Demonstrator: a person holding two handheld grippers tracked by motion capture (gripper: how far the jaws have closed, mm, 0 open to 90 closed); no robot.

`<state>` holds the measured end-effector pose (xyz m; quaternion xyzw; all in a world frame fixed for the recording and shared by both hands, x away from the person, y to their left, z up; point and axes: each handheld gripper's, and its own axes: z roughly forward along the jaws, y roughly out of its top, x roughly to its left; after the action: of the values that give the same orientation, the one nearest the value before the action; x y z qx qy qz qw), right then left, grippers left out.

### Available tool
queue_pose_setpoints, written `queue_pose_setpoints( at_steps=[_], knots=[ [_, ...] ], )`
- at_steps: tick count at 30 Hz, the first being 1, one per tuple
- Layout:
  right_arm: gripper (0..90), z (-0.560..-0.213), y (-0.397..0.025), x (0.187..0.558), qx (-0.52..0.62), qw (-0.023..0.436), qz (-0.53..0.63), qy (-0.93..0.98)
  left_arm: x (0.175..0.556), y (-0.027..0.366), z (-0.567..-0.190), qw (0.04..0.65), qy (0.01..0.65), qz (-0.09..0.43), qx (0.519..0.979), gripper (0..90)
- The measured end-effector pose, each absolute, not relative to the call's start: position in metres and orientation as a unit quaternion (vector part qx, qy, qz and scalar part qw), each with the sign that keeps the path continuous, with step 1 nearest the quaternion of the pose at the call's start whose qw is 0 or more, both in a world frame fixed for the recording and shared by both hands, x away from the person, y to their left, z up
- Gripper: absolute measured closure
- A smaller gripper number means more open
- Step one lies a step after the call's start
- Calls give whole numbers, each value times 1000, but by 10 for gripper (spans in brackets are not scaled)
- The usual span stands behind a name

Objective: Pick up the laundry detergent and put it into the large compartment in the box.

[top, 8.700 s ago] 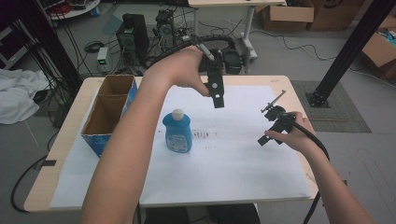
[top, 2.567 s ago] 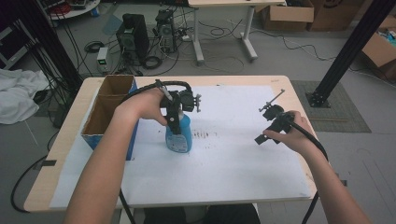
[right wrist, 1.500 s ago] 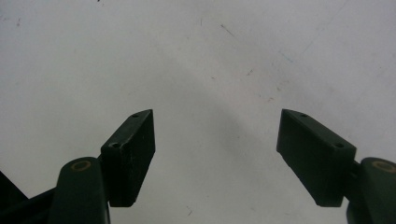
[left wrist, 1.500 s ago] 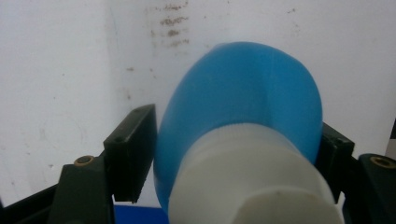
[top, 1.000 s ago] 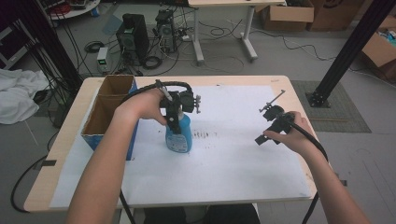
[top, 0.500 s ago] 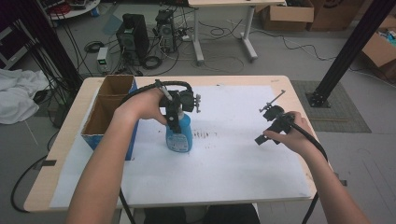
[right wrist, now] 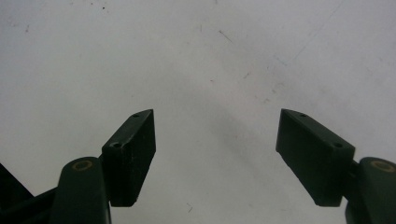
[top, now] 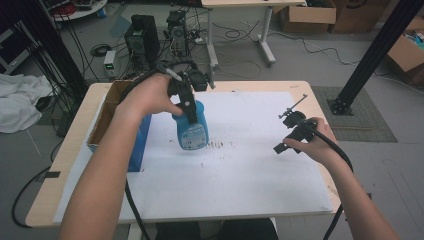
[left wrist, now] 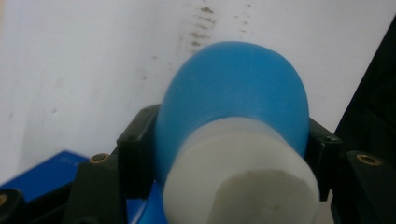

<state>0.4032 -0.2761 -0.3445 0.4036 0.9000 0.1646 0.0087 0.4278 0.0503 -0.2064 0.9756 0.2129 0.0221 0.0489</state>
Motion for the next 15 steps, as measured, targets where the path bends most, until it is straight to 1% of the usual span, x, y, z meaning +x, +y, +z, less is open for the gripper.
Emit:
queue_pose_setpoints(
  at_steps=[4, 8, 10, 15],
  knots=[
    [286, -340, -276, 402, 402, 12, 166, 900, 432, 60, -183, 50, 288, 25, 956, 366],
    [286, -335, -276, 402, 399, 15, 163, 902, 435, 74, -160, 66, 367, 27, 927, 367],
    [286, -333, -276, 401, 398, 16, 164, 902, 435, 81, -150, 70, 396, 30, 915, 368],
    [286, -331, -276, 401, 393, 16, 165, 905, 434, 109, -119, 91, 520, 30, 849, 368]
  ],
)
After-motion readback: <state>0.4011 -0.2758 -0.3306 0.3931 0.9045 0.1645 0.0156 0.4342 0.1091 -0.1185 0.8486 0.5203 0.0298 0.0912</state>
